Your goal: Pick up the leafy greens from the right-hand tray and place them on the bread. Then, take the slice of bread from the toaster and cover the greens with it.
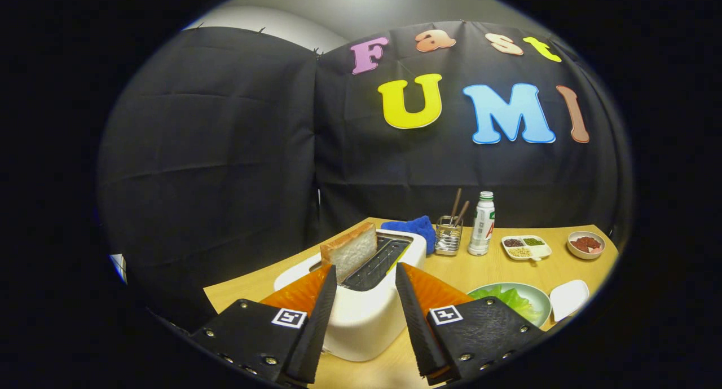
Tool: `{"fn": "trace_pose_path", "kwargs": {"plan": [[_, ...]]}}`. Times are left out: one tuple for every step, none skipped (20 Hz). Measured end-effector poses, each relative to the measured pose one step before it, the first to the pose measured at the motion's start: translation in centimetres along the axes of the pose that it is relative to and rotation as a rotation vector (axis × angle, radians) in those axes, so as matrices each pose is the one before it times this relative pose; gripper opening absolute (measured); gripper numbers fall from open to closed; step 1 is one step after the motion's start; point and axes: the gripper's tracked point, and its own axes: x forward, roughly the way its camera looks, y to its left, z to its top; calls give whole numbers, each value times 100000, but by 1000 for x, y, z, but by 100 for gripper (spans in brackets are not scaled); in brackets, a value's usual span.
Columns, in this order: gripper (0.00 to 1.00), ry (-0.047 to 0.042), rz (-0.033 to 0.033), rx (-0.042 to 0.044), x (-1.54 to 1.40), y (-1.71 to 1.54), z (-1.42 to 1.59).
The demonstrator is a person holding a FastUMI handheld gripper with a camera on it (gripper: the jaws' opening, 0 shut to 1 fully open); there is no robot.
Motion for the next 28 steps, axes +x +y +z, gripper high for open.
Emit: {"fn": "trace_pose_path", "kwargs": {"plan": [[65,726,406,396,338,388,-86],[65,838,-239,-274,394,307,-121],[65,356,254,-302,213,341,32],[65,204,217,-90,452,429,-44],[65,84,0,93,343,310,93],[65,-308,-788,259,419,236,158],[65,214,-1941,43,390,103,123],[65,1229,-1759,333,509,89,-113],[65,1487,-796,643,537,309,-98],[65,768,-959,113,498,475,-133],[65,665,-1635,-152,408,247,99],[65,-518,-2033,925,397,6,131],[65,-395,-1877,1530,405,81,132],[65,264,-944,872,805,175,-16],[65,726,-1450,1356,430,85,-26],[65,321,-841,1451,372,192,-84],[65,79,-1374,395,368,47,100],[65,-1091,-1151,188,475,-200,426],[52,-233,-1403,544,593,-151,116],[49,-436,-2344,483,201,-228,-73],[49,-1448,-2709,-2048,95,-184,334],[49,-741,-11126,-6087,-67,-1919,265],[16,671,1976,-2267,119,669,-103],[16,-198,-1819,-3221,172,89,-177],[16,-185,-407,-1507,-27,28,-56],[16,-645,-179,35,200,-275,156],[5,-555,625,787,421,239,-137],[5,693,-336,-1662,-301,121,274]]}}
